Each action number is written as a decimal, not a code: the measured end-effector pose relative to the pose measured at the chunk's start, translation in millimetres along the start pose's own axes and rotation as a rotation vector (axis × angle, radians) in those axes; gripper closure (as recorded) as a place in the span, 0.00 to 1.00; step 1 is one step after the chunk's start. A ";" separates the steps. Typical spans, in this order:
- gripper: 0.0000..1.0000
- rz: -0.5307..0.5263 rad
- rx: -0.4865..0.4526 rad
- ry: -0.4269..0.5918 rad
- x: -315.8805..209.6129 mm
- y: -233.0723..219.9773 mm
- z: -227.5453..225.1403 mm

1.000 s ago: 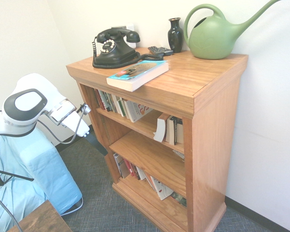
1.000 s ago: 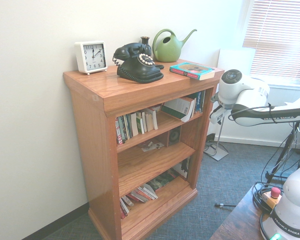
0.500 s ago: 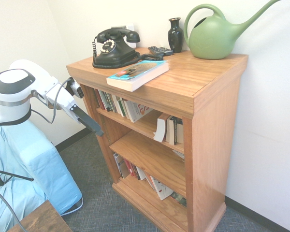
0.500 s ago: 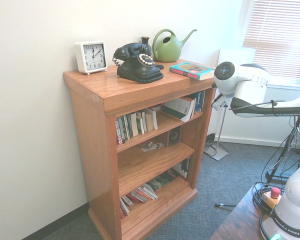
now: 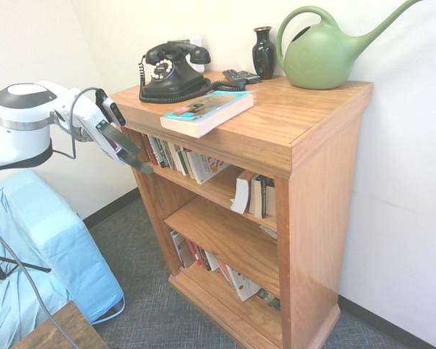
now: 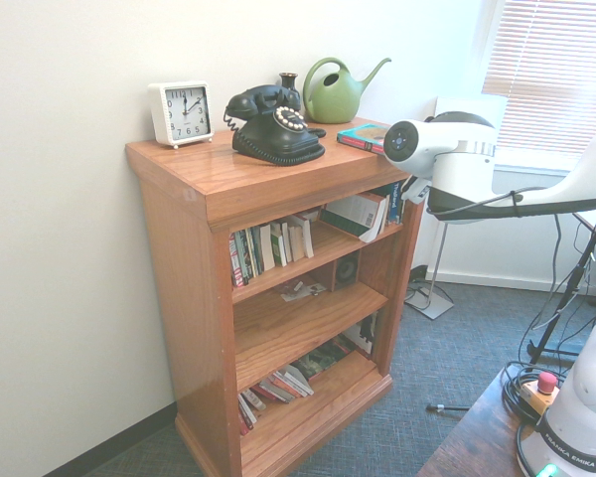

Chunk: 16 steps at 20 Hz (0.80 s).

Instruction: Shelf the books

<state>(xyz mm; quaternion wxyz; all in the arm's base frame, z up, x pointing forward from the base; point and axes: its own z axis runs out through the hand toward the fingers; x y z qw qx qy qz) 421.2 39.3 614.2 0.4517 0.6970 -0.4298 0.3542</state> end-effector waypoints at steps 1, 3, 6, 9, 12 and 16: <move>0.00 0.005 -0.007 0.007 4.4 -0.4 -2.9; 0.00 0.013 -0.019 0.023 12.4 -1.4 -6.5; 0.00 0.017 -0.046 0.036 20.0 -7.5 -4.5; 0.00 0.018 -0.091 0.035 26.3 -17.9 3.4; 0.00 0.018 -0.132 0.039 32.9 -31.0 4.9; 0.00 -0.008 -0.194 0.052 28.6 -53.7 0.5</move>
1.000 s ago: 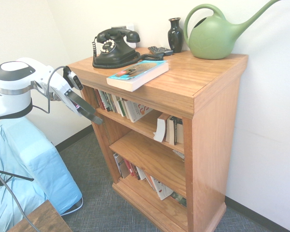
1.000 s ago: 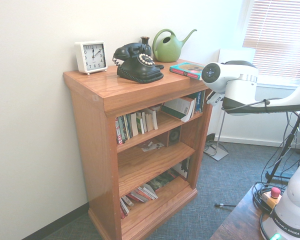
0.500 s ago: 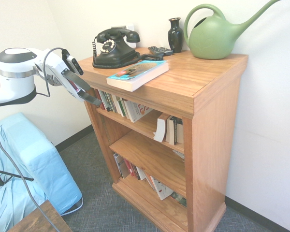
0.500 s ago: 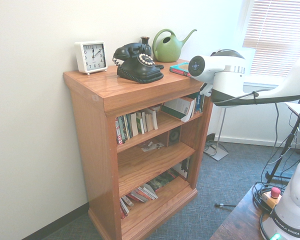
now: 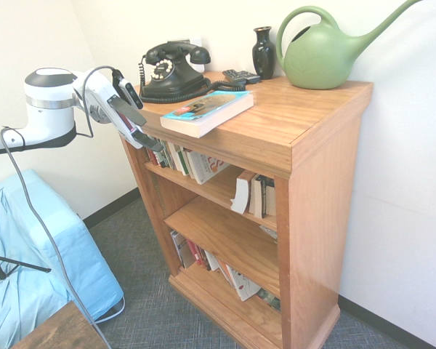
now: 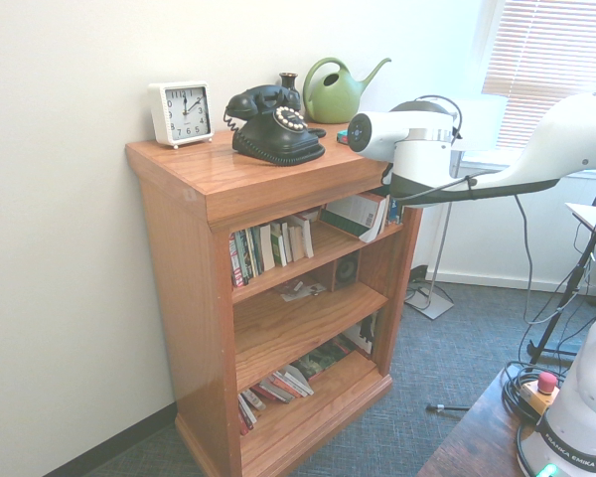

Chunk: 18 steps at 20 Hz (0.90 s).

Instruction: Shelf the books

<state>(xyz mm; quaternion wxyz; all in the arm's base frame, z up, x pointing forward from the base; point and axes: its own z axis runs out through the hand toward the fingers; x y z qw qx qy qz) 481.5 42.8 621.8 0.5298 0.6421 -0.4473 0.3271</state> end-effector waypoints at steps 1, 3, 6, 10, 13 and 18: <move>0.00 -0.006 -0.016 0.007 -1.6 -4.9 -2.1; 0.00 -0.012 -0.044 0.012 -1.9 -13.2 -5.0; 0.00 -0.006 -0.095 0.008 2.6 -20.3 -2.3; 0.00 0.001 -0.140 0.004 9.0 -27.1 3.0; 0.00 -0.008 -0.149 -0.001 8.6 -33.4 1.1; 0.00 -0.024 -0.153 -0.014 11.2 -46.0 -0.2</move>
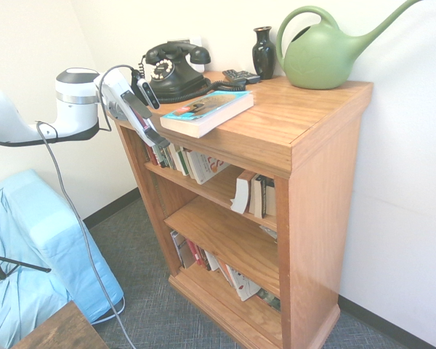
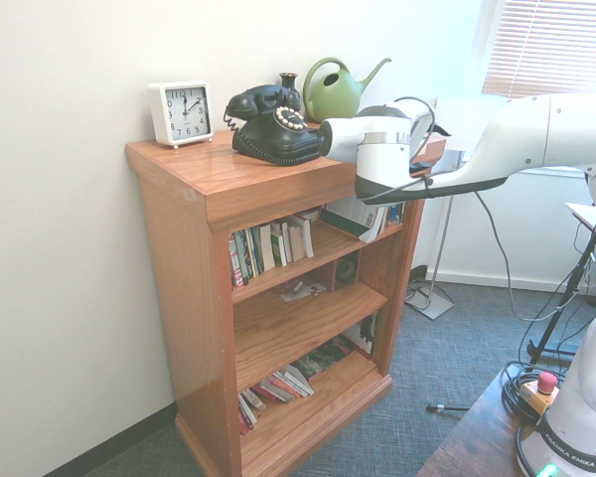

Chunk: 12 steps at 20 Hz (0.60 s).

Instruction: Shelf the books

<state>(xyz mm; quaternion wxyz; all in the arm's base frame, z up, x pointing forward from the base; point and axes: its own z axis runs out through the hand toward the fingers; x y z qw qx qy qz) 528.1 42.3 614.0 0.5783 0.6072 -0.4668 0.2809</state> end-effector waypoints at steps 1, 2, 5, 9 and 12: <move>0.00 -0.006 -0.001 -0.001 -0.4 -3.4 0.0; 0.00 -0.013 -0.004 -0.003 -1.2 -7.2 0.5; 0.00 -0.035 -0.011 -0.007 -2.2 -16.2 3.0; 0.00 -0.059 0.002 -0.011 5.5 -20.5 3.5; 0.00 -0.067 0.027 -0.011 12.7 -23.9 3.2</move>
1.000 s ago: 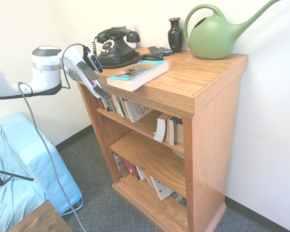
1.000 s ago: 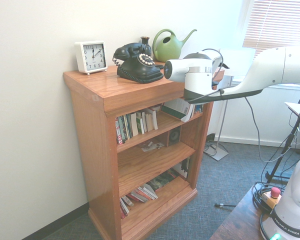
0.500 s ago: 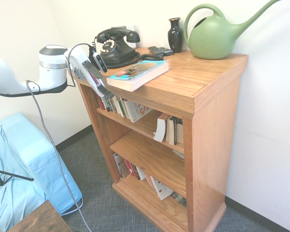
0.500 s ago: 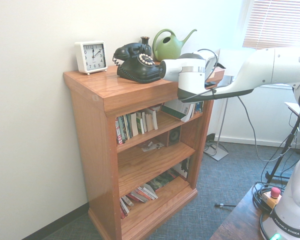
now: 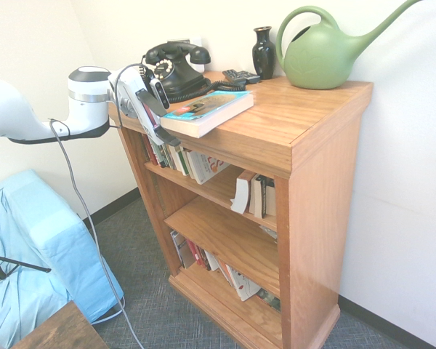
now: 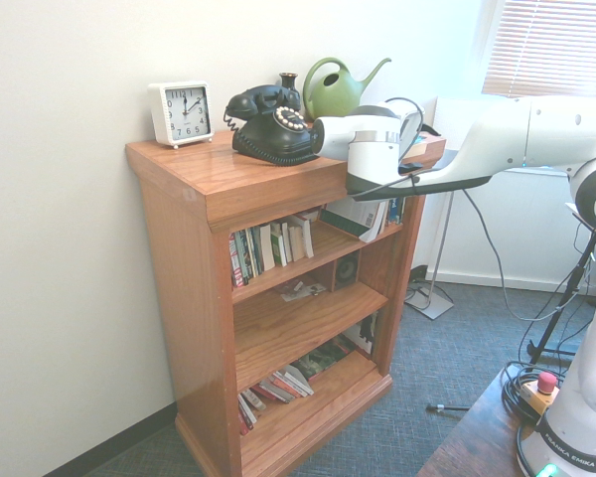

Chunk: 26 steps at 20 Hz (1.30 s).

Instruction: Shelf the books

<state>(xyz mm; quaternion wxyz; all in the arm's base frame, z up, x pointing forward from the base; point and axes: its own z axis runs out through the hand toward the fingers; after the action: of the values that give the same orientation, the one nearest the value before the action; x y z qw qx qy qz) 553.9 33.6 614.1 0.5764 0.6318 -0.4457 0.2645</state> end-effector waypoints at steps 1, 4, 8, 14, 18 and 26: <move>0.00 -0.003 0.010 0.002 1.8 -2.7 0.4; 0.00 -0.020 0.031 0.013 4.2 -11.3 1.5; 0.00 -0.030 0.043 0.028 8.2 -15.3 0.4; 1.00 -0.035 0.038 0.031 11.5 -18.1 7.2; 1.00 -0.039 0.032 0.030 10.9 -22.9 12.7; 1.00 -0.056 0.047 0.036 9.1 -25.4 9.2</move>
<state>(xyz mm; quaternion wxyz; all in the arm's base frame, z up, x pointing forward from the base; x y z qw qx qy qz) 578.6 20.8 607.5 0.5768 0.6523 -0.4109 0.2700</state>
